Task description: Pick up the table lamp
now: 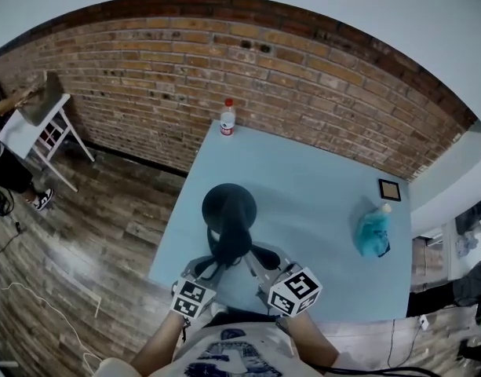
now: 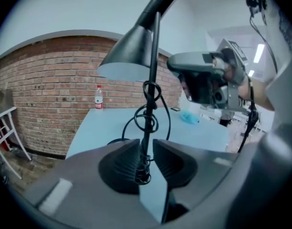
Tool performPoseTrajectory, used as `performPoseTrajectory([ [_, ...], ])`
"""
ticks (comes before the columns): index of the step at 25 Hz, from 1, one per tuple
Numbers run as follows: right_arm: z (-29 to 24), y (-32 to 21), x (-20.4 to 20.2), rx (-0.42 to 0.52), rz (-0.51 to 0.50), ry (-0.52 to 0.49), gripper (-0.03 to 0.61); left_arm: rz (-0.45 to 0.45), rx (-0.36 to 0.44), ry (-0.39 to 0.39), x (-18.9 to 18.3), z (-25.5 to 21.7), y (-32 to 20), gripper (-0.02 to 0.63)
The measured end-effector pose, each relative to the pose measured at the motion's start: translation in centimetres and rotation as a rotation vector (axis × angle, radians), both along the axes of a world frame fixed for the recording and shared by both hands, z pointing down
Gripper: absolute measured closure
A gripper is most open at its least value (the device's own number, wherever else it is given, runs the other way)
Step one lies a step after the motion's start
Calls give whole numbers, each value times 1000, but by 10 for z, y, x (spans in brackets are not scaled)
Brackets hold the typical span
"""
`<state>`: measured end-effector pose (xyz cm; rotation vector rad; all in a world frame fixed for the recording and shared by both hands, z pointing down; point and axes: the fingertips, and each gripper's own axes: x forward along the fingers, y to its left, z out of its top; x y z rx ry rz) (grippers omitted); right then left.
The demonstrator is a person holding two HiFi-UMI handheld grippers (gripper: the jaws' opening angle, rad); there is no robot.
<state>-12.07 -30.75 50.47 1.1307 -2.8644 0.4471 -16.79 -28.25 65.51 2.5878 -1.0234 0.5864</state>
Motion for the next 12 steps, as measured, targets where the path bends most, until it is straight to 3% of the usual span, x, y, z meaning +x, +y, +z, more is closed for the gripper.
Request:
performPoseTrajectory([
  [7,5,-6,-5,-6,-9,-10,580,28,-16,0,9,11,-8,516],
  [12,3,-4,-7,1,-27,-23,580,41,-11,-3,15,16,-11,517],
])
